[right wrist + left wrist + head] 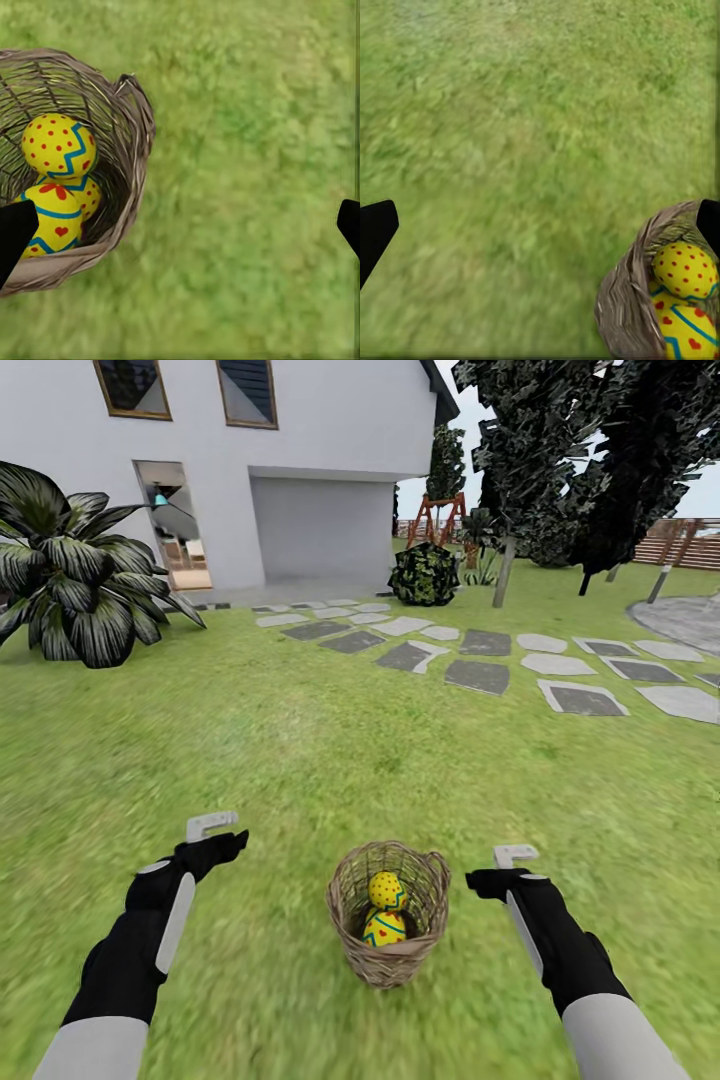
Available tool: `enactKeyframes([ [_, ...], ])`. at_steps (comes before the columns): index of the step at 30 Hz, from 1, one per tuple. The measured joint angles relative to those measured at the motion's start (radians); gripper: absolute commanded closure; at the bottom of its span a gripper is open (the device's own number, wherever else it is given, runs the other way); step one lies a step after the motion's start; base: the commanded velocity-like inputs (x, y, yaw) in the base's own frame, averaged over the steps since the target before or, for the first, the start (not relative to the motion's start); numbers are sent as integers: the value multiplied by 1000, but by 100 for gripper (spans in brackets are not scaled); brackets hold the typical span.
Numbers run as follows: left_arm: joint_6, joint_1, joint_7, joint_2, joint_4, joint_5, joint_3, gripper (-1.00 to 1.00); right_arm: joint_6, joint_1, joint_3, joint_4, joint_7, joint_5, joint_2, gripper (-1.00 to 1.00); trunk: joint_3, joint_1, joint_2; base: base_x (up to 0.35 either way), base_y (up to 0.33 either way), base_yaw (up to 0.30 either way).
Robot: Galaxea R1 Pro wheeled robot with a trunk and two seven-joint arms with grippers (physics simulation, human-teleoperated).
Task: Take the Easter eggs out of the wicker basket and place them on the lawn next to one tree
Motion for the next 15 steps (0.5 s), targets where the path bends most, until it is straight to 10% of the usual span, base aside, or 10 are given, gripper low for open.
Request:
enactKeyframes([
  [15, 0, 0, -1, 0, 6, 1, 0, -100, -1, 0, 1, 6, -2, 0, 3, -100, 0, 0, 0, 0, -323, 0],
])
